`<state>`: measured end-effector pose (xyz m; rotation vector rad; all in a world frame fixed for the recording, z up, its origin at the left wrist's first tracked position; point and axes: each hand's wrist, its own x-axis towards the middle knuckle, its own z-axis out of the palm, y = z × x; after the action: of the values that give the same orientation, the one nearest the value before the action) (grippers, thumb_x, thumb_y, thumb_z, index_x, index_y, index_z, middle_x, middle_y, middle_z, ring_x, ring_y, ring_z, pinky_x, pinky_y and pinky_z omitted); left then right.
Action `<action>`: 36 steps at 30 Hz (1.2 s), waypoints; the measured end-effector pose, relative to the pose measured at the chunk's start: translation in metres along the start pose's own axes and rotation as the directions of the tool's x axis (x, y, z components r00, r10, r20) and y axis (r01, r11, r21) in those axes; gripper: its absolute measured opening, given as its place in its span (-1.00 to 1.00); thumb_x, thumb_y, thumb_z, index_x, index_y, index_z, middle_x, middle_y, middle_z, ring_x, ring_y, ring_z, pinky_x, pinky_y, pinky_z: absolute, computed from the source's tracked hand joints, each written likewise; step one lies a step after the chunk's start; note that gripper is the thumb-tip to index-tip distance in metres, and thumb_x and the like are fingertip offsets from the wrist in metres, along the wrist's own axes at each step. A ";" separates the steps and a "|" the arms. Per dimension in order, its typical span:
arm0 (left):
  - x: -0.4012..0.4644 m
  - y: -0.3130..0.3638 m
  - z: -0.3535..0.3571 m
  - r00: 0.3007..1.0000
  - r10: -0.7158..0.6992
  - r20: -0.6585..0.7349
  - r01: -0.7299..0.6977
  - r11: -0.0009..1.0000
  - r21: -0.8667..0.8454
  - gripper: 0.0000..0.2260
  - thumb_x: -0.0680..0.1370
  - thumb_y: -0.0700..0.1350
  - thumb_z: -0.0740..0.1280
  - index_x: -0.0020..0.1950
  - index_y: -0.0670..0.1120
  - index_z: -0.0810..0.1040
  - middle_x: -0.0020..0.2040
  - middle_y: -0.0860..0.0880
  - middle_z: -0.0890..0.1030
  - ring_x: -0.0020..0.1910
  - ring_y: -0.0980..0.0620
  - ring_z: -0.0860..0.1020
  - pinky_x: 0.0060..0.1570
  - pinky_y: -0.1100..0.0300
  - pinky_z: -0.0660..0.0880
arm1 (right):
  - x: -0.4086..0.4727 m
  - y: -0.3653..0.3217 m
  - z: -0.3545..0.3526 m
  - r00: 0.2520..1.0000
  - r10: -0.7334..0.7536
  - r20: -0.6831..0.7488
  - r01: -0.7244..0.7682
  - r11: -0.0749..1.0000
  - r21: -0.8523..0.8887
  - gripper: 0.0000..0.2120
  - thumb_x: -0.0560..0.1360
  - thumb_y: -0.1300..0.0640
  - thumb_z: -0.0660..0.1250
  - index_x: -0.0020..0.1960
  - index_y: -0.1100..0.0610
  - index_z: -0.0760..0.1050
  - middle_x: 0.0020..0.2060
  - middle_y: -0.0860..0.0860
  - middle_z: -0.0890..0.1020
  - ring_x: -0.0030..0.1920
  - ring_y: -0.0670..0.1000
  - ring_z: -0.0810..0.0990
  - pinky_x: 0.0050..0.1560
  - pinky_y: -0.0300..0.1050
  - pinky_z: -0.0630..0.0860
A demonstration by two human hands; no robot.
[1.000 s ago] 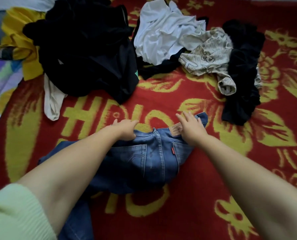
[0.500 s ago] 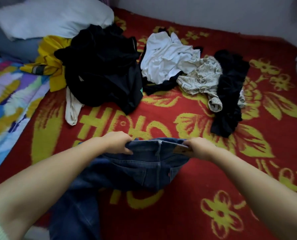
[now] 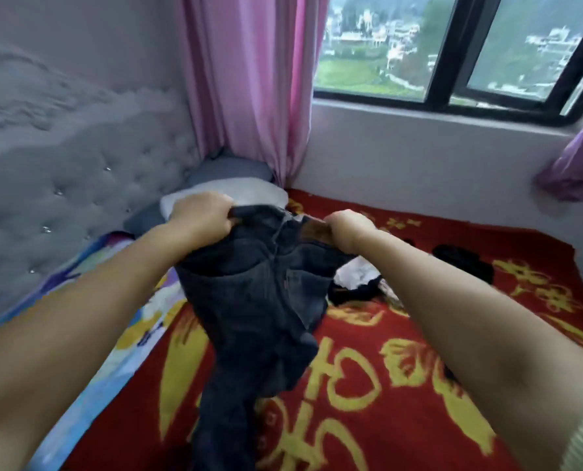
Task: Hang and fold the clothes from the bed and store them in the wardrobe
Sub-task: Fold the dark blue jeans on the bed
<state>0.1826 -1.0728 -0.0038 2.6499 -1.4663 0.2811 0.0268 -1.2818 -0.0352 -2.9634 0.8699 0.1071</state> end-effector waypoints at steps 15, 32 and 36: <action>-0.107 0.094 -0.193 0.767 0.232 -0.599 -0.106 0.965 0.238 -0.78 0.49 0.05 0.30 -0.24 -0.03 0.36 -0.48 0.08 0.23 -0.55 0.06 0.18 -0.47 0.24 -0.02 | -0.051 -0.042 -0.122 0.793 0.009 -0.609 0.609 -0.004 0.793 -0.78 0.57 0.41 0.14 -0.10 0.24 0.52 -0.33 -0.03 0.67 -0.28 -0.09 0.62 -0.19 -0.21 0.54; -0.250 0.433 0.338 0.418 0.226 0.880 0.421 0.810 -0.408 -0.73 0.60 -0.09 0.14 0.23 -0.10 0.51 0.21 -0.11 0.57 0.15 -0.09 0.53 0.08 0.15 0.46 | -0.298 0.325 0.353 0.730 0.270 0.628 -0.438 0.890 0.125 -0.55 0.56 0.27 0.16 0.45 0.15 0.33 0.36 0.15 0.46 0.34 0.10 0.44 0.26 -0.19 0.31; -0.266 0.498 0.393 0.433 0.092 0.896 0.495 0.807 -0.323 -0.63 0.62 0.05 0.14 0.32 -0.15 0.34 0.28 -0.20 0.49 0.22 -0.19 0.49 0.09 0.04 0.43 | -0.273 0.322 0.416 0.753 0.384 0.534 -0.638 0.623 0.452 -0.67 0.58 0.20 0.20 0.32 0.25 0.47 0.25 0.19 0.55 0.26 0.16 0.52 0.30 -0.04 0.38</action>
<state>-0.3327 -1.1860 -0.4447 2.4007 -0.9932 -1.5821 -0.3982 -1.3766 -0.4370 -1.9071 1.3612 0.3489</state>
